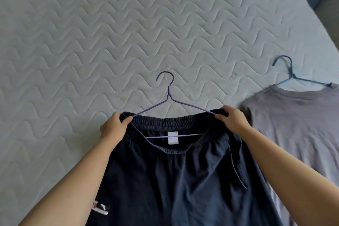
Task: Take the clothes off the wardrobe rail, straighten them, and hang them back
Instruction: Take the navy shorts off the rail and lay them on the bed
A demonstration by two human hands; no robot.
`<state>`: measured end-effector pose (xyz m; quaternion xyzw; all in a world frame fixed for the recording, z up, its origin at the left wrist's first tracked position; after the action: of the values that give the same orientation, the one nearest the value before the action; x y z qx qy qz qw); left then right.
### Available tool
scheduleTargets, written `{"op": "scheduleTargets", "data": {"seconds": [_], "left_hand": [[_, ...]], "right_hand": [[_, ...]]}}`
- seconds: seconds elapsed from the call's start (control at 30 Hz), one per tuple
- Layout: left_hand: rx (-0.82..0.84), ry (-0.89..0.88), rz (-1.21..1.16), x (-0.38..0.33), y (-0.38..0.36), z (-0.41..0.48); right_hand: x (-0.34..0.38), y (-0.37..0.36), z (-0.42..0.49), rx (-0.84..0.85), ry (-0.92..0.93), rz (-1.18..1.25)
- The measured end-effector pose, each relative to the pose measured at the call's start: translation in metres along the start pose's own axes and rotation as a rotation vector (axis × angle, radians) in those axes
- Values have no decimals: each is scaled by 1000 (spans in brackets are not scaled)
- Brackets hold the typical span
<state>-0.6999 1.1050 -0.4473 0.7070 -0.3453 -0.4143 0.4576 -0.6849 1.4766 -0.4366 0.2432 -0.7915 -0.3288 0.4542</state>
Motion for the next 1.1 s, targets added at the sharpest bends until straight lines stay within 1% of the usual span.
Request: {"op": "scheduleTargets", "data": {"seconds": [0.1, 0.2, 0.3, 0.4, 0.47, 0.6, 0.7, 0.77, 0.83, 0.9, 0.97, 1.1], "left_hand": [[46, 26, 31, 2, -32, 23], [95, 62, -22, 5, -57, 33], [109, 79, -98, 13, -64, 39], [149, 100, -118, 16, -62, 41], [161, 96, -87, 14, -60, 40], [165, 45, 68, 2, -52, 34], [136, 9, 168, -10, -36, 26], [98, -23, 177, -14, -21, 16], [77, -25, 124, -12, -5, -2], [104, 38, -16, -5, 10, -31], [134, 115, -172, 8, 25, -70], [187, 300, -336, 48, 46, -164]], "right_hand": [[-17, -28, 23, 28, -78, -13], [-31, -41, 33, 25, -161, 50], [-31, -40, 35, 18, -199, 115], [-28, -39, 33, -7, -200, 93], [-26, -39, 33, -8, -209, 85], [-24, -37, 29, -16, -209, 66], [-22, -34, 21, -58, -169, -20], [-20, -29, 11, -76, -139, -51], [-18, -20, -5, -94, -116, -36], [-21, -9, -29, -92, -114, -31], [-33, -1, -59, -54, -152, -19], [-72, 13, -133, 64, -299, 18]]}}
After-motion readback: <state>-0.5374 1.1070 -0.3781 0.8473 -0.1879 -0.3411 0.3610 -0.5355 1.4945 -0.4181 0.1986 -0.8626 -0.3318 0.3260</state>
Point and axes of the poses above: each hand's wrist, its own z-axis towards the middle knuckle, its own y-axis out of the back of the hand, x = y × z, the point moved 5 cm from there along z, towards the middle knuckle, and after that the axes turned 11 degrees about -x, right-handed, at the moved point
